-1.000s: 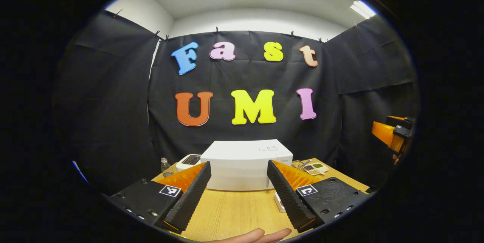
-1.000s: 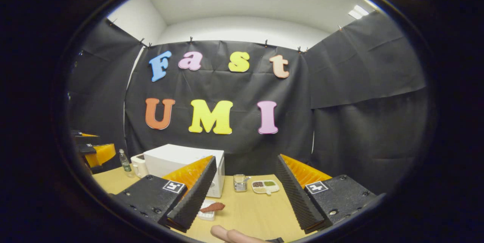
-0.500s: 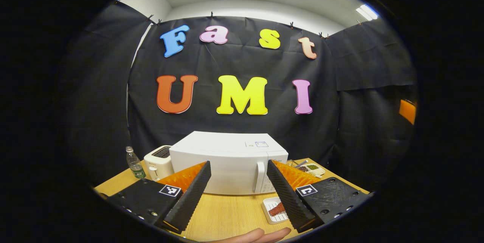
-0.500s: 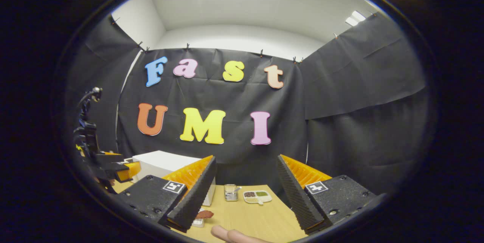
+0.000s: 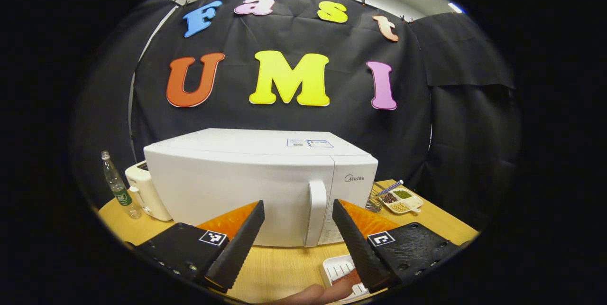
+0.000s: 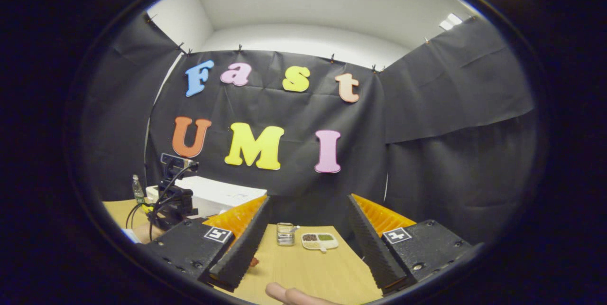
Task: Open the microwave oven with the left hand, put the food in, and close the microwave oven.
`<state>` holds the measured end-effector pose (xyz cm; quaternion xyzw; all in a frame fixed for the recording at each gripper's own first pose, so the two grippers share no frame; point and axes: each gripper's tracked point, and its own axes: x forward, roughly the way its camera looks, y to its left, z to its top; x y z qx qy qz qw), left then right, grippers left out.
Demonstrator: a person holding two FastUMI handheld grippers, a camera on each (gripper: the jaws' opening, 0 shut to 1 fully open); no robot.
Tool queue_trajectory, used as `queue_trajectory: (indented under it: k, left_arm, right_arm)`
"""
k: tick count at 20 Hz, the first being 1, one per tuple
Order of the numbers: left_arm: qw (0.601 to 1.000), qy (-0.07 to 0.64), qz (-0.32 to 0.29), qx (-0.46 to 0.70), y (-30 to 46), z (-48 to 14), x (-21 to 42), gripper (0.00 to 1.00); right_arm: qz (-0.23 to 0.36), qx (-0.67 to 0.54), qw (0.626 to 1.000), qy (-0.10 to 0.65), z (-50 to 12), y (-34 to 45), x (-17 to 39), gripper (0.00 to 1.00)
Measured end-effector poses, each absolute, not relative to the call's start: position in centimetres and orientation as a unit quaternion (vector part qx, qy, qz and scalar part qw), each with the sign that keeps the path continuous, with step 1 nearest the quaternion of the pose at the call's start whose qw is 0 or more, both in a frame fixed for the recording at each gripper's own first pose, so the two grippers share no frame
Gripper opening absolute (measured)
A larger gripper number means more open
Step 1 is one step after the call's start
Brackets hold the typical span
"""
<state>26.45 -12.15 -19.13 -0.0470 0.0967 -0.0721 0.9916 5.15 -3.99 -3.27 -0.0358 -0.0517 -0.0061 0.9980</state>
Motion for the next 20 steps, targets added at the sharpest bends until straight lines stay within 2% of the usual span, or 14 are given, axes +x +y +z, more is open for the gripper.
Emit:
queue_trajectory:
  k: [3,4,7,9,10,11,12,13,14,15,16,17,18,20]
  left_arm:
    - [0.991,0.100,-0.079,-0.043,-13.4,-20.9,28.1,0.92]
    - [0.991,0.098,-0.078,-0.037,-13.6,-21.3,28.5,0.92]
    - [0.993,0.089,-0.076,-0.028,-14.4,-22.0,29.6,0.92]
    - [0.994,0.072,-0.074,-0.028,-14.7,-21.8,30.5,0.92]
    - [0.994,0.072,-0.076,-0.031,-15.1,-21.9,30.8,0.81]
    - [0.994,0.073,-0.079,-0.032,-15.3,-22.2,31.3,0.63]
    - [0.994,0.079,-0.071,-0.032,-15.2,-22.7,31.5,0.48]
    - [0.995,0.070,-0.068,-0.030,-15.1,-22.3,31.2,0.51]
    - [0.996,0.065,-0.062,-0.025,-15.0,-22.3,31.6,0.45]
    - [0.996,0.070,-0.056,-0.024,-14.7,-22.6,31.7,0.44]
    - [0.994,0.093,-0.055,-0.032,-14.8,-23.5,31.7,0.32]
    - [0.993,0.097,-0.053,-0.037,-14.8,-23.5,31.2,0.33]
    - [0.993,0.102,-0.051,-0.042,-14.9,-23.5,31.5,0.27]
    - [0.993,0.105,-0.046,-0.032,-14.8,-23.4,30.9,0.12]
  right_arm:
    - [-0.008,-0.033,0.999,-0.043,-4.3,-4.8,6.4,0.95]
    - [-0.004,-0.030,0.999,-0.043,-4.7,-4.9,6.8,1.00]
    - [0.012,-0.016,0.999,-0.046,-5.6,-4.9,7.8,0.96]
    - [0.010,-0.014,0.999,-0.038,-6.8,-5.4,8.8,1.00]
    - [0.008,-0.014,0.999,-0.034,-7.4,-5.6,9.1,1.00]
    - [0.006,-0.013,0.999,-0.030,-7.8,-5.7,9.4,0.96]
    - [0.007,-0.011,1.000,-0.026,-8.2,-5.8,9.7,1.00]
    - [0.012,-0.008,1.000,-0.025,-8.5,-5.8,9.9,1.00]
    - [0.017,-0.004,0.999,-0.027,-8.5,-5.6,9.9,1.00]
    - [0.020,0.000,0.999,-0.030,-8.5,-5.7,9.9,1.00]
    - [0.020,0.002,0.999,-0.033,-8.6,-5.9,9.9,1.00]
    - [0.019,0.005,0.999,-0.035,-8.6,-6.1,9.9,0.96]
    - [0.018,0.006,0.999,-0.034,-8.9,-6.3,9.9,1.00]
    - [0.015,0.007,0.999,-0.028,-9.3,-6.6,9.7,1.00]
